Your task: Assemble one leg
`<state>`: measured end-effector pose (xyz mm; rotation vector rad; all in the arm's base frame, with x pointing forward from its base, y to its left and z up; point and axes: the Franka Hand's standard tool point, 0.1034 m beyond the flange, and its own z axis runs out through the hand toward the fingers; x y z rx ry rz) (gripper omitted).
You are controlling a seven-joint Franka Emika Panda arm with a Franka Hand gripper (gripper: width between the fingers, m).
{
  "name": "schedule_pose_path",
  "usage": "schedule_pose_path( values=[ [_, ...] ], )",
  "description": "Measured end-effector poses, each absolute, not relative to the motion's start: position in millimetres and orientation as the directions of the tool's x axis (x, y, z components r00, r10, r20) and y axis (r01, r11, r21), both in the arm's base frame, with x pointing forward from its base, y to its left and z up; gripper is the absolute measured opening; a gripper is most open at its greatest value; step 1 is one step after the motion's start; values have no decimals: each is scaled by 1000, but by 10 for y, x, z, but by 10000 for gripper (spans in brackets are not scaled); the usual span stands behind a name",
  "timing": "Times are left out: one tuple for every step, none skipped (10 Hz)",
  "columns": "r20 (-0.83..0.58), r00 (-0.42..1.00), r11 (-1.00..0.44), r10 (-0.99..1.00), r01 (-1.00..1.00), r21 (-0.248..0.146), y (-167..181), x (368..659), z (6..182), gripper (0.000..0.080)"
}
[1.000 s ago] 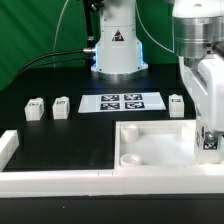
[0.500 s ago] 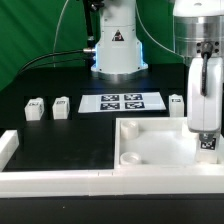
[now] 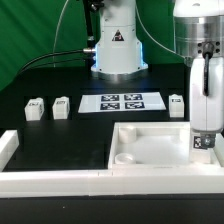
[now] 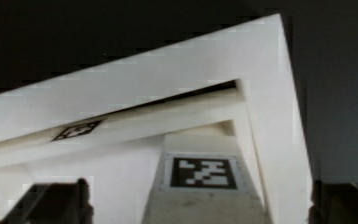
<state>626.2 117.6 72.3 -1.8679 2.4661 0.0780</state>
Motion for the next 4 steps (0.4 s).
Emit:
schedule_pose_path(
  values=[
    [-68, -268, 268, -961, -963, 12, 1177, 6261, 723, 640],
    [-68, -267, 266, -961, -964, 12, 1178, 6261, 723, 647],
    [-68, -265, 265, -962, -964, 12, 1178, 6261, 723, 647],
    [-68, -264, 264, -962, -964, 12, 1179, 6261, 723, 649]
  ],
)
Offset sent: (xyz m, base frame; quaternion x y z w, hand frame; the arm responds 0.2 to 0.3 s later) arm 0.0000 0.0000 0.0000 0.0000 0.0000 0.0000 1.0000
